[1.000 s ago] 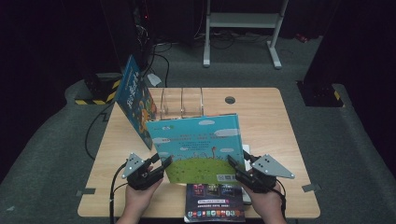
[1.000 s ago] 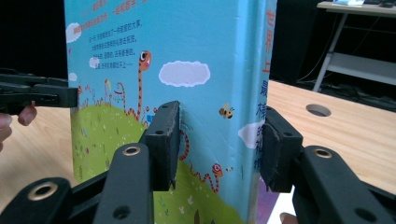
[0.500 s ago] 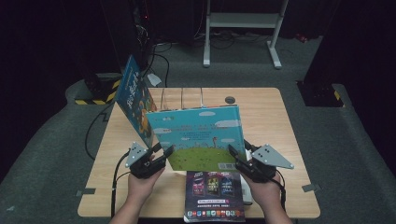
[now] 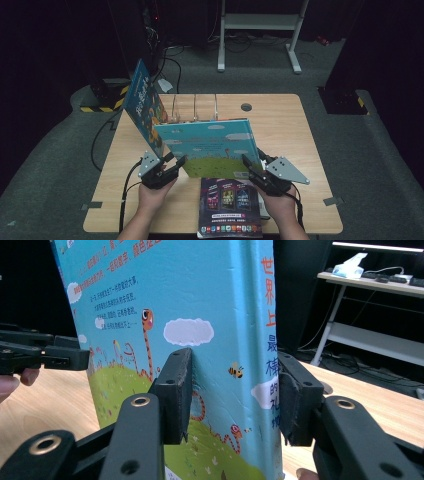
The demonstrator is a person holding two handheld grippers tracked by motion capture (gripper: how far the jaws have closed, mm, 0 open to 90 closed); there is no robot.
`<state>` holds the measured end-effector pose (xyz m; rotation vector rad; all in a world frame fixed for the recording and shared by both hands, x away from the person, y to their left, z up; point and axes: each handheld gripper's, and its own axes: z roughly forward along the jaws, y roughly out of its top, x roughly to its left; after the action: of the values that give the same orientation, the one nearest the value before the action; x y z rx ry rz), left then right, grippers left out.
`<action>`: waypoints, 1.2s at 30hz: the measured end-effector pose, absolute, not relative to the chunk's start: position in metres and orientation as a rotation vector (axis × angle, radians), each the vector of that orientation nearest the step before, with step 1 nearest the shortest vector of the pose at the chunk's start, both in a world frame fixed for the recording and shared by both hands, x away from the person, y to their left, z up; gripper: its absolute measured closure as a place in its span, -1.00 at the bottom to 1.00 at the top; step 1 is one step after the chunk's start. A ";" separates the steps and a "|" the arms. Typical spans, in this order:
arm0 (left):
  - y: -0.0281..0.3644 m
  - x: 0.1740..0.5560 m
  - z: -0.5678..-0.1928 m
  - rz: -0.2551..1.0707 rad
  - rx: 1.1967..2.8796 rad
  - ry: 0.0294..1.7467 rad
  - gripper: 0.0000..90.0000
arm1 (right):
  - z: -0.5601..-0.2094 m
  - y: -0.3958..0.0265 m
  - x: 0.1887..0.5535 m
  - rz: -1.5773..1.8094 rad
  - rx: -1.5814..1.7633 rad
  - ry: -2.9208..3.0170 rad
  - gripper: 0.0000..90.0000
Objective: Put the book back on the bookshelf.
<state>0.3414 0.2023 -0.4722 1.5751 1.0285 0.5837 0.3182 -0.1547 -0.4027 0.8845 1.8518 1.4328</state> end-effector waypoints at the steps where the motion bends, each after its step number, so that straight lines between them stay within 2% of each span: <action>1: 0.203 0.340 -0.473 0.584 1.570 1.031 0.14 | -0.403 -0.154 0.318 1.436 0.881 1.851 0.22; 9: 0.209 0.336 -0.472 0.600 1.558 1.056 0.12 | -0.408 -0.152 0.309 1.495 0.906 1.898 0.28; 10: 0.209 0.337 -0.472 0.606 1.549 1.066 0.13 | -0.409 -0.152 0.307 1.512 0.913 1.901 0.30; 11: 0.210 0.337 -0.472 0.605 1.542 1.074 0.22 | -0.410 -0.152 0.306 1.522 0.911 1.905 0.32; 23: 0.214 0.346 -0.474 0.594 1.524 1.076 0.25 | -0.415 -0.154 0.301 1.543 0.863 1.955 0.50; 27: 0.214 0.350 -0.475 0.581 1.527 1.066 0.32 | -0.417 -0.153 0.297 1.563 0.830 1.977 0.59; 28: 0.211 0.350 -0.475 0.577 1.544 1.039 0.40 | -0.418 -0.154 0.296 1.579 0.820 1.994 0.65; 32: 0.206 0.350 -0.475 0.609 1.600 1.058 0.28 | -0.423 -0.143 0.285 1.573 0.729 2.009 0.77; 36: 0.213 0.342 -0.474 0.640 1.586 1.093 0.30 | -0.421 -0.134 0.278 1.570 0.740 2.002 0.80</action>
<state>0.3424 0.2126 -0.4735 1.5863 1.0933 0.6398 0.2784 -0.1339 -0.4209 0.7404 2.0016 1.5700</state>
